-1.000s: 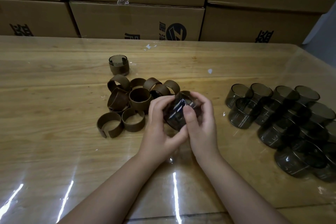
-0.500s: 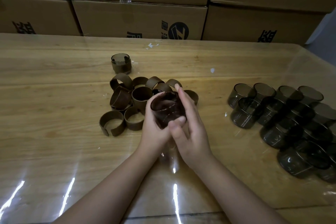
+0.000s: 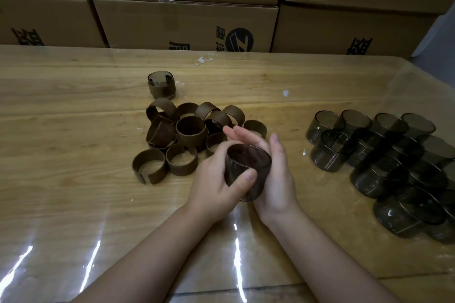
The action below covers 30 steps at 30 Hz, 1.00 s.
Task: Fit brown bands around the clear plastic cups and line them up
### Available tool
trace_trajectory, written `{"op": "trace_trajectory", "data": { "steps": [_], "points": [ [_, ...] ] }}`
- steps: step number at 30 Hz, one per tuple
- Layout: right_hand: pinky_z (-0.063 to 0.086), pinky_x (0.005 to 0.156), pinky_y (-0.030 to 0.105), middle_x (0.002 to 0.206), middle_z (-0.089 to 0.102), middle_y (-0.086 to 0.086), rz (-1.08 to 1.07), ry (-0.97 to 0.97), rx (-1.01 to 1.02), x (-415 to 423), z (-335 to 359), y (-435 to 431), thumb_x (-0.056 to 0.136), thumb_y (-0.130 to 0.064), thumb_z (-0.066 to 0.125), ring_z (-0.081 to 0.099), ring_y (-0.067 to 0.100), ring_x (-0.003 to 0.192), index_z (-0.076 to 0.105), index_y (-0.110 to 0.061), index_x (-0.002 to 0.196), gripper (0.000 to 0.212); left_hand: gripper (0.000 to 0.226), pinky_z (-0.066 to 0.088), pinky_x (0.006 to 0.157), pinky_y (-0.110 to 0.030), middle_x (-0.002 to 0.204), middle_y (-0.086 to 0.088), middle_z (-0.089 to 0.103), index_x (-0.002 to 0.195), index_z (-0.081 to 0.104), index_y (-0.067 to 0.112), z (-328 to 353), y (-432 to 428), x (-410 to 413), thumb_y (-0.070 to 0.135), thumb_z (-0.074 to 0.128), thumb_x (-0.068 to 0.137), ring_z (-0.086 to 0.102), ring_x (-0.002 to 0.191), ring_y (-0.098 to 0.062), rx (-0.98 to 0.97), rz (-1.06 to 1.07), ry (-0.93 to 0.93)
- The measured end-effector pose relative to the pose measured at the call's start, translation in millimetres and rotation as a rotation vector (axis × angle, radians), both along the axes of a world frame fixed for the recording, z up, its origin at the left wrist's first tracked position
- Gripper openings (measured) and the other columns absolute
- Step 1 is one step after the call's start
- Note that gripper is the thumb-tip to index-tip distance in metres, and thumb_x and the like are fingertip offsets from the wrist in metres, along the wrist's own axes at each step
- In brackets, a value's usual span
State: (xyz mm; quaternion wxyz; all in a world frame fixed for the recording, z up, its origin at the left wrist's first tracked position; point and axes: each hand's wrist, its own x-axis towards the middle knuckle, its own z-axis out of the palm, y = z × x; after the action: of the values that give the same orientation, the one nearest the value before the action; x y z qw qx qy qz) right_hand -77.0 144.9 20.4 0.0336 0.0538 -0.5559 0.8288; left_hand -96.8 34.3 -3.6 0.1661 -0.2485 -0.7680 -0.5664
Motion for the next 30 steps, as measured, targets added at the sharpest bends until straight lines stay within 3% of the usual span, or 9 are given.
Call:
{"op": "trace_trajectory", "data": {
  "steps": [2, 6, 8, 11, 16, 20, 25, 30],
  "points": [
    [0.053, 0.087, 0.026, 0.123, 0.068, 0.002, -0.016, -0.003, 0.008, 0.5, 0.8, -0.8, 0.094, -0.054, 0.028, 0.062, 0.016, 0.117, 0.071, -0.018, 0.113, 0.058, 0.07, 0.053, 0.075, -0.034, 0.1, 0.012, 0.065, 0.115, 0.057, 0.017, 0.7, 0.5, 0.0, 0.076, 0.037, 0.083, 0.064, 0.091, -0.007, -0.012, 0.005, -0.01],
    [0.05, 0.094, 0.029, 0.119, 0.068, -0.006, -0.176, 0.142, 0.223, 3.5, -0.5, -5.4, 0.091, -0.052, 0.035, 0.061, 0.01, 0.114, 0.069, -0.018, 0.112, 0.053, 0.061, 0.049, 0.078, -0.023, 0.099, 0.016, 0.066, 0.109, 0.058, 0.025, 2.7, 1.9, -1.1, 0.077, 0.036, 0.084, 0.063, 0.093, -0.004, 0.104, -0.044, -0.096],
    [0.05, 0.091, 0.024, 0.114, 0.069, -0.003, -0.234, 0.215, 0.271, 5.4, -3.0, -7.6, 0.09, -0.047, 0.04, 0.062, 0.01, 0.11, 0.064, -0.01, 0.11, 0.048, 0.073, 0.052, 0.077, -0.033, 0.097, 0.01, 0.068, 0.11, 0.061, 0.019, 2.5, 1.3, -1.3, 0.08, 0.032, 0.082, 0.064, 0.091, -0.008, 0.077, -0.031, -0.132],
    [0.051, 0.092, 0.032, 0.11, 0.069, 0.0, -0.276, 0.254, 0.289, 6.3, -5.9, -8.2, 0.088, -0.042, 0.048, 0.064, 0.017, 0.109, 0.061, -0.012, 0.106, 0.038, 0.086, 0.052, 0.073, -0.046, 0.091, 0.002, 0.069, 0.11, 0.062, 0.014, 2.5, -0.5, -0.1, 0.085, 0.025, 0.078, 0.065, 0.085, -0.011, -0.003, 0.012, -0.147],
    [0.048, 0.092, 0.022, 0.11, 0.067, 0.001, -0.303, 0.401, 0.388, 3.4, -8.2, -6.4, 0.087, -0.031, 0.054, 0.062, 0.014, 0.11, 0.058, -0.02, 0.107, 0.023, 0.084, 0.053, 0.068, -0.036, 0.084, 0.006, 0.067, 0.103, 0.059, 0.025, 3.8, -0.9, 1.0, 0.09, 0.016, 0.074, 0.063, 0.079, -0.008, -0.048, 0.055, -0.133],
    [0.042, 0.096, 0.019, 0.119, 0.056, 0.015, -0.366, 0.574, 0.598, -1.0, -13.4, -3.6, 0.089, -0.027, 0.054, 0.055, 0.016, 0.116, 0.055, -0.014, 0.111, 0.026, 0.086, 0.052, 0.08, -0.029, 0.092, 0.0, 0.068, 0.103, 0.061, 0.02, 6.5, 0.4, -0.3, 0.092, 0.026, 0.07, 0.065, 0.092, -0.015, 0.169, -0.092, -0.355],
    [0.035, 0.099, 0.011, 0.125, 0.05, 0.017, -0.392, 0.612, 0.707, -5.9, -17.0, -1.3, 0.092, -0.024, 0.049, 0.044, -0.001, 0.122, 0.051, -0.013, 0.117, 0.027, 0.053, 0.045, 0.083, -0.011, 0.096, 0.017, 0.07, 0.101, 0.061, 0.029, 7.0, 1.1, -1.9, 0.064, 0.025, 0.088, 0.062, 0.097, 0.002, 0.269, -0.101, -0.432],
    [0.036, 0.1, 0.014, 0.128, 0.046, 0.017, -0.425, 0.542, 0.633, -8.0, -23.7, -4.6, 0.09, -0.024, 0.053, 0.046, 0.013, 0.125, 0.048, -0.017, 0.106, 0.018, 0.047, 0.043, 0.081, -0.009, 0.1, 0.005, 0.067, 0.107, 0.061, 0.026, 9.9, 3.4, -5.2, 0.048, 0.022, 0.094, 0.062, 0.098, 0.002, 0.268, -0.111, -0.404]
  ]
}}
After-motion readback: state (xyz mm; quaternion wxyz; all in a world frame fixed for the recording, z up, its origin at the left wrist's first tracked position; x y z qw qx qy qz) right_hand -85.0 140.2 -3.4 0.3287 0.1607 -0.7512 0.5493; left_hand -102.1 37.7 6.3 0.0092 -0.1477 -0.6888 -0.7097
